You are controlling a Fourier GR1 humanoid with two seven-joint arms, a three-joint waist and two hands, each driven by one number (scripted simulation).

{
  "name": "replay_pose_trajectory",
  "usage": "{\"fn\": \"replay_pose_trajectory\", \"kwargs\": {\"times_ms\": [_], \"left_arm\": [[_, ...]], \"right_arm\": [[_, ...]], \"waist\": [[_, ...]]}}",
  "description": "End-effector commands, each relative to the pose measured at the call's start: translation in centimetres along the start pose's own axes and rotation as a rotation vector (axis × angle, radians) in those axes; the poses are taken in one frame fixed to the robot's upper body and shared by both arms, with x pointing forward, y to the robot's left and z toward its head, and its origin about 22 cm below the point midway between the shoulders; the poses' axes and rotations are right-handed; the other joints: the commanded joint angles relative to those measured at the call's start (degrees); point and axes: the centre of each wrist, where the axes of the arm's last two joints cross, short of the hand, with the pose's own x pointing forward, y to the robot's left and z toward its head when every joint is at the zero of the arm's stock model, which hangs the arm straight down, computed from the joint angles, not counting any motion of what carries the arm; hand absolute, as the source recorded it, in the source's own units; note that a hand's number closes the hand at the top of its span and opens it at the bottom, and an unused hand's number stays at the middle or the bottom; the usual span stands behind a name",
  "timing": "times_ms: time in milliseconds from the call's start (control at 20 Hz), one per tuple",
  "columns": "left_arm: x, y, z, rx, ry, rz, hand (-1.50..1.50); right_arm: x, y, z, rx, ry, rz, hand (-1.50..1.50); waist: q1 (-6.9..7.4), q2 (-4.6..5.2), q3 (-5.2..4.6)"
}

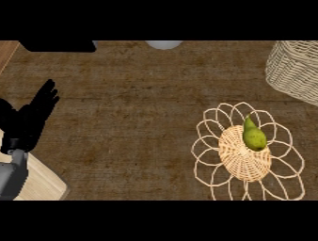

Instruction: Pick the pear from the placemat and place it in the basket

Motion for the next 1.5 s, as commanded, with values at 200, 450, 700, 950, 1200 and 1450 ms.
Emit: {"fn": "replay_pose_trajectory", "kwargs": {"times_ms": [200, 450, 700, 950, 1200, 1450], "left_arm": [[1.7, 0.5, -0.8, 0.015, 0.004, 0.01, 0.0], [-0.4, -1.0, 0.2, 0.014, -0.01, -0.012, 0.0], [-0.8, -0.4, 0.0, 0.013, 0.004, 0.0, 0.0], [0.4, 2.1, -0.8, 0.011, 0.014, 0.002, 0.0], [0.1, 1.2, -0.1, -0.004, -0.004, -0.006, 0.0], [-1.0, -0.1, 0.3, 0.005, 0.0, 0.009, 0.0]], "right_arm": [[-4.9, 5.4, -2.9, 0.017, -0.075, -0.032, -1.5], [-6.8, 9.5, -5.8, -0.035, -0.11, -0.043, -1.5], [-7.3, 13.4, -8.5, -0.075, -0.142, -0.153, -1.5], [-7.4, 15.8, -11.0, -0.043, -0.095, -0.104, -1.5], [-9.5, 14.2, -10.3, 0.037, -0.02, -0.065, -1.5], [-11.4, 18.8, -11.6, 0.073, -0.008, -0.019, -1.5]], "waist": [[-0.88, -0.22, -0.01], [-0.72, -0.2, -0.03], [-1.15, -0.38, -0.06], [-0.65, -0.19, -0.04], [0.22, 0.06, -0.01], [-0.22, -0.09, -0.01]]}}
